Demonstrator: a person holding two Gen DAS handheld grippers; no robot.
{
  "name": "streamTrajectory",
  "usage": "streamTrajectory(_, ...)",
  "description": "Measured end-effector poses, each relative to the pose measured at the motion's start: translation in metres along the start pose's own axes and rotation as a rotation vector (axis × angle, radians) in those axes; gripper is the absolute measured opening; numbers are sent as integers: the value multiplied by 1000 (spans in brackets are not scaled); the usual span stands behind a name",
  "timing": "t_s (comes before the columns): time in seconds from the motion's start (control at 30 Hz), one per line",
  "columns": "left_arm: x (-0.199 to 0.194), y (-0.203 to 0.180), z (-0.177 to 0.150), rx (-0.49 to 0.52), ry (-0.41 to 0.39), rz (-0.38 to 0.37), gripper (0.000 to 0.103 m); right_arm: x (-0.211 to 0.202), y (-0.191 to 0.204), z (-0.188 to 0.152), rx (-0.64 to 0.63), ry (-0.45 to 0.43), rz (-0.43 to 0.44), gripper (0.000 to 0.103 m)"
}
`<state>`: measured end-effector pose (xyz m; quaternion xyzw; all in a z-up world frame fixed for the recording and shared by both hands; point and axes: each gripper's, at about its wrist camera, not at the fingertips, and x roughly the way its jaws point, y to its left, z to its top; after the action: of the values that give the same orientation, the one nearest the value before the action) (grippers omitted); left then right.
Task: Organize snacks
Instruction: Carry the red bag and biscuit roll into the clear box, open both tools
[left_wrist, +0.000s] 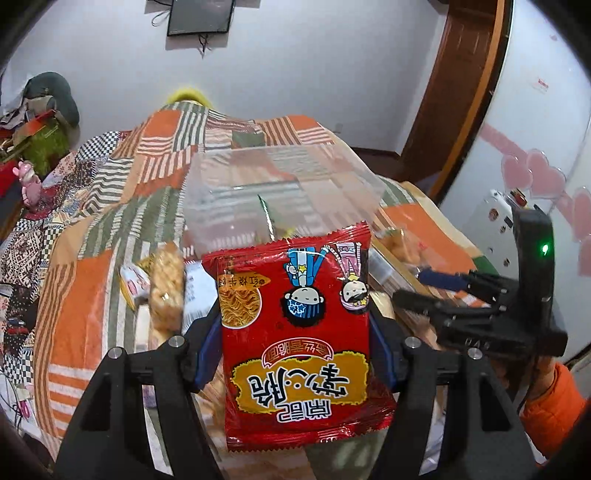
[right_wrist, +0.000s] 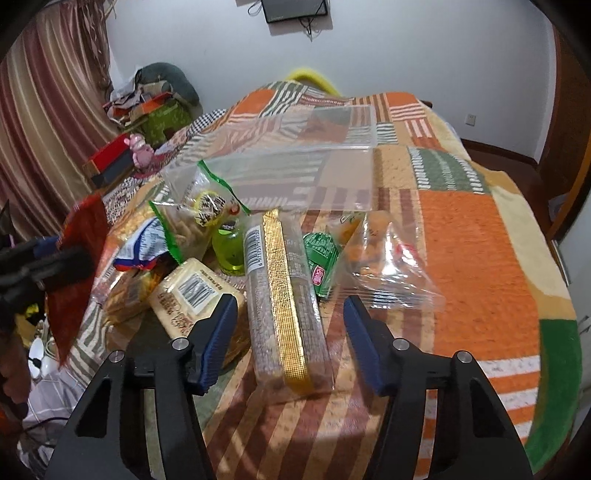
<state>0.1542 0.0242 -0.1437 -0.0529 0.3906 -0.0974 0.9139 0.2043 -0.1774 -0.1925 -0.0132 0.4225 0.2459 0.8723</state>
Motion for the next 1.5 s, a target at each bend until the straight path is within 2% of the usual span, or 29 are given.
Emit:
streamTrajectory(0.27,11,10,7,-15,-20,6,67,10,-2,3,10,13,20,56)
streamTrajectory(0.37,12,13,7,-25,-27,5,67,13,-4,5,21,20,49,49)
streamTrajectory(0.43,13,14,9,-34,-30,4,67,15,-6,5,31,36,78,35)
streamTrajectory(0.5,11,14,10,-38,-38,6,67,19,-3,2,18,61,75,33)
streamTrajectory(0.7,2,16,18,-45,-76,21,67,5,1,3,8,34,55,32)
streamTrajectory(1.0,-9,22,45,-40,-157,61,67,-30,-1,36,-14,-88,40,32)
streamTrajectory(1.3,-5,34,84,-39,-216,92,67,-37,1,84,-18,-206,18,32)
streamTrajectory(1.5,8,46,111,-46,-217,100,67,-31,-1,106,-14,-257,3,32)
